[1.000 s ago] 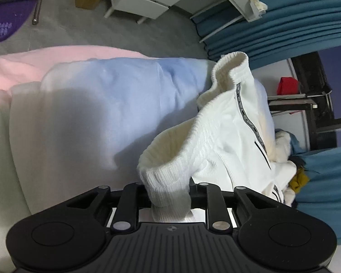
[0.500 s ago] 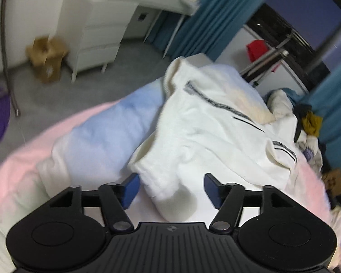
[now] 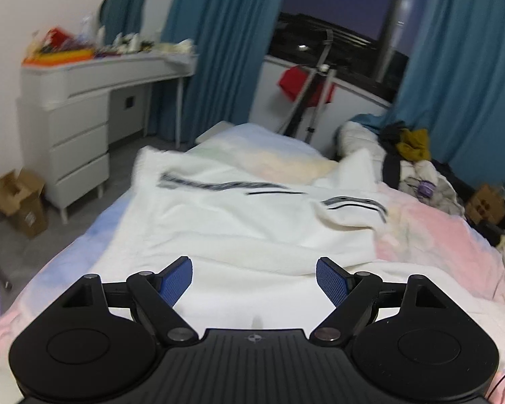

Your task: Fold clothes

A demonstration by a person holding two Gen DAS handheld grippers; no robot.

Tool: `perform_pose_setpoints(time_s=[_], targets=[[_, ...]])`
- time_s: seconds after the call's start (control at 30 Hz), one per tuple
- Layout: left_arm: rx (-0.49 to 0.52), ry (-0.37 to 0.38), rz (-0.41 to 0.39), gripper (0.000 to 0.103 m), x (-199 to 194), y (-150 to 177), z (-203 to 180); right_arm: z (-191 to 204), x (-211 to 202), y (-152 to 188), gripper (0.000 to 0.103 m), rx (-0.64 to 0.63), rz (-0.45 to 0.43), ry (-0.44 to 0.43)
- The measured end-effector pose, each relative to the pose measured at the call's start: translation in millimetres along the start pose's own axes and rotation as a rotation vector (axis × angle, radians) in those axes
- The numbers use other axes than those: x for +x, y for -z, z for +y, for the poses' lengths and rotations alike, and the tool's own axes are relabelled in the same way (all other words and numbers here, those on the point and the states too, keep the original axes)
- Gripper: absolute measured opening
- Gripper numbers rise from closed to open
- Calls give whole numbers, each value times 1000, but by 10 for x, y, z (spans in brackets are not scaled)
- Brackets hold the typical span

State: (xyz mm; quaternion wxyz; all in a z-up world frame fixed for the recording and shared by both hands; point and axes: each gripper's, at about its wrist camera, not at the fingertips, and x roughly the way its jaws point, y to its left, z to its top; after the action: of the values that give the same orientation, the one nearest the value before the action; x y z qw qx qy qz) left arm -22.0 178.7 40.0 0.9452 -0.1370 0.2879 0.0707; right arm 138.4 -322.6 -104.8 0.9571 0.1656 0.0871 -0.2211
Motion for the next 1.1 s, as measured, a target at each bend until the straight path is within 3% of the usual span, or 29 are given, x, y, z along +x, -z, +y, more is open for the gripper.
perform_pose_setpoints(time_s=[0.3,0.6,0.77,1.1], targets=[[140,114,-1,83,546,93,-1037,523,-185,28,79,-110,27,-266],[253,171,42,83,1338,336,-1840,862,-184,170,79,-172,70,-380],[272,184,24,82,1636,432,-1975,983,-156,305,79,-208,93,-429],[233,196,37,82,1954,509,-1731,1244,80,540,79,-258,97,-460]])
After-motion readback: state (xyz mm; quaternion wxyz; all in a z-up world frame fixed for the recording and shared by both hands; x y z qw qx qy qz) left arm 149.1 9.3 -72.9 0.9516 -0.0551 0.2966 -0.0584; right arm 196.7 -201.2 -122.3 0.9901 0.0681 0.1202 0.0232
